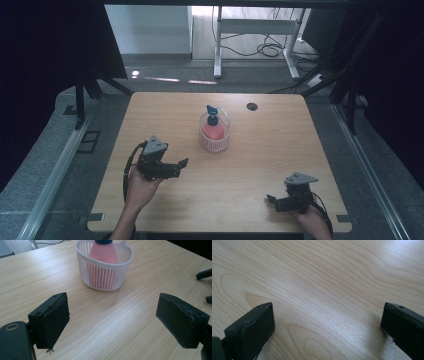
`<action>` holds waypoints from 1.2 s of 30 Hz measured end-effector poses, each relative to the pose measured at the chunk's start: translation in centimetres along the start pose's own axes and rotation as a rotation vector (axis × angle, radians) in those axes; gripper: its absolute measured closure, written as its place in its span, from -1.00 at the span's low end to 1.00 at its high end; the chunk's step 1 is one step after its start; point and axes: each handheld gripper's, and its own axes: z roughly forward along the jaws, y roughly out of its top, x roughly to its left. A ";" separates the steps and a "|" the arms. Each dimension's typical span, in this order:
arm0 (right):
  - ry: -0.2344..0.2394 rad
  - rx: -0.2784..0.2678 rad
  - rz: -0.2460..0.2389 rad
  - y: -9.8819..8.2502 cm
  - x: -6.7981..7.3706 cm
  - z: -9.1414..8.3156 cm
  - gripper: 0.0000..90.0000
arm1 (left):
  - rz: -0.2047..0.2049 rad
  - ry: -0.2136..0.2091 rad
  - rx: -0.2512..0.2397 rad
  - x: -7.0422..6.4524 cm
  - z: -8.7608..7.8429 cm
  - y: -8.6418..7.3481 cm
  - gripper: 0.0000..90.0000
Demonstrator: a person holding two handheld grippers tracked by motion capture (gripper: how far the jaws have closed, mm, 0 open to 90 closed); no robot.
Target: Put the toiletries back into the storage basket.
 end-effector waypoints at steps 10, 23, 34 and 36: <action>-0.002 0.002 0.002 0.0 0.0 0.0 -1.00 | -0.003 0.017 -0.004 -0.1 -1.2 -1.6 -0.75; -0.002 0.000 0.004 0.0 0.1 0.0 -1.00 | 0.005 0.031 -0.021 -0.4 -2.4 -3.8 -0.75; -0.003 0.002 0.007 0.0 0.1 0.0 -1.00 | -0.003 0.042 -0.029 -0.5 -1.9 -5.8 -0.75; -0.003 0.002 0.008 0.0 0.1 0.0 -1.00 | -0.010 0.041 -0.032 -0.5 -1.8 -6.2 -0.75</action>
